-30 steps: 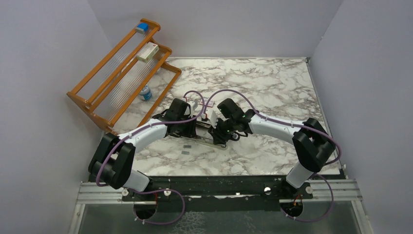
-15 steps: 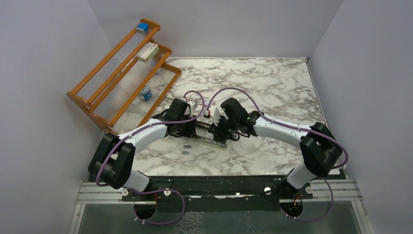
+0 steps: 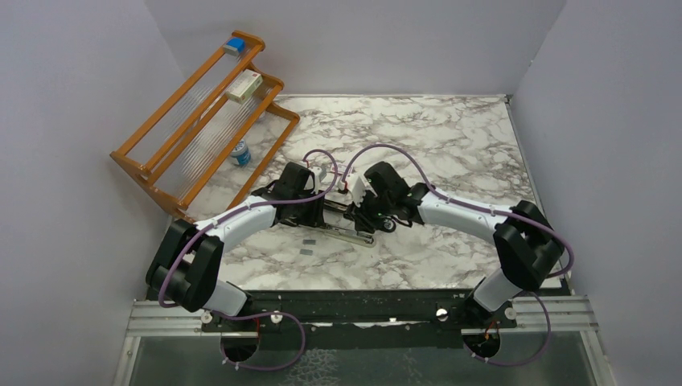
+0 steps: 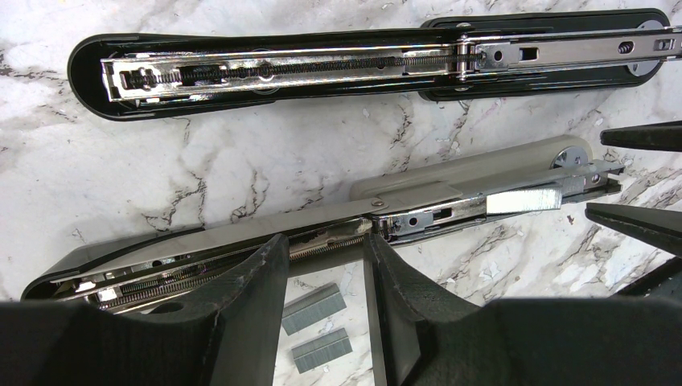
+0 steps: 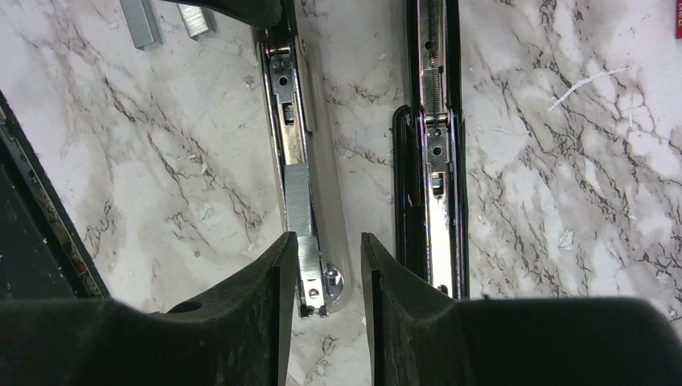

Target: Load the staples into the stapler

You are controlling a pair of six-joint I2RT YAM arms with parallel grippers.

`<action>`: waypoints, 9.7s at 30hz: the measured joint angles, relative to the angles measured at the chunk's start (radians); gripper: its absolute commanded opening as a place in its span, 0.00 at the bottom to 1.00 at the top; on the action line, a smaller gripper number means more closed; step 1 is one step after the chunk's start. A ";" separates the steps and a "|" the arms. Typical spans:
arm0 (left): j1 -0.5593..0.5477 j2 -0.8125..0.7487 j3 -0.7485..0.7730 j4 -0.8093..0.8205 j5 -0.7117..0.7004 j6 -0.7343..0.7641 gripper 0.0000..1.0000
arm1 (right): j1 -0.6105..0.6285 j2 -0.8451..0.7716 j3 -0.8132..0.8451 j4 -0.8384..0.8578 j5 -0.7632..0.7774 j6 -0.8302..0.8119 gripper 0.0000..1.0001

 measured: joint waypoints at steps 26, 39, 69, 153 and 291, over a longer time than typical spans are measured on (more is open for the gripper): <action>0.000 0.000 0.000 0.000 0.000 0.000 0.43 | 0.000 0.048 0.000 0.013 -0.002 0.011 0.37; 0.000 0.000 0.000 0.000 0.000 0.000 0.43 | 0.000 0.064 0.000 0.027 -0.011 0.013 0.37; 0.000 0.001 0.001 0.000 0.000 0.000 0.43 | -0.004 0.052 0.009 0.074 -0.049 0.053 0.40; 0.000 -0.004 0.003 -0.002 -0.001 0.002 0.52 | -0.065 0.064 -0.008 -0.066 -0.075 -0.052 0.45; -0.569 -0.036 -0.201 0.360 -0.838 -0.592 0.71 | -0.065 0.053 -0.052 0.022 -0.087 0.000 0.45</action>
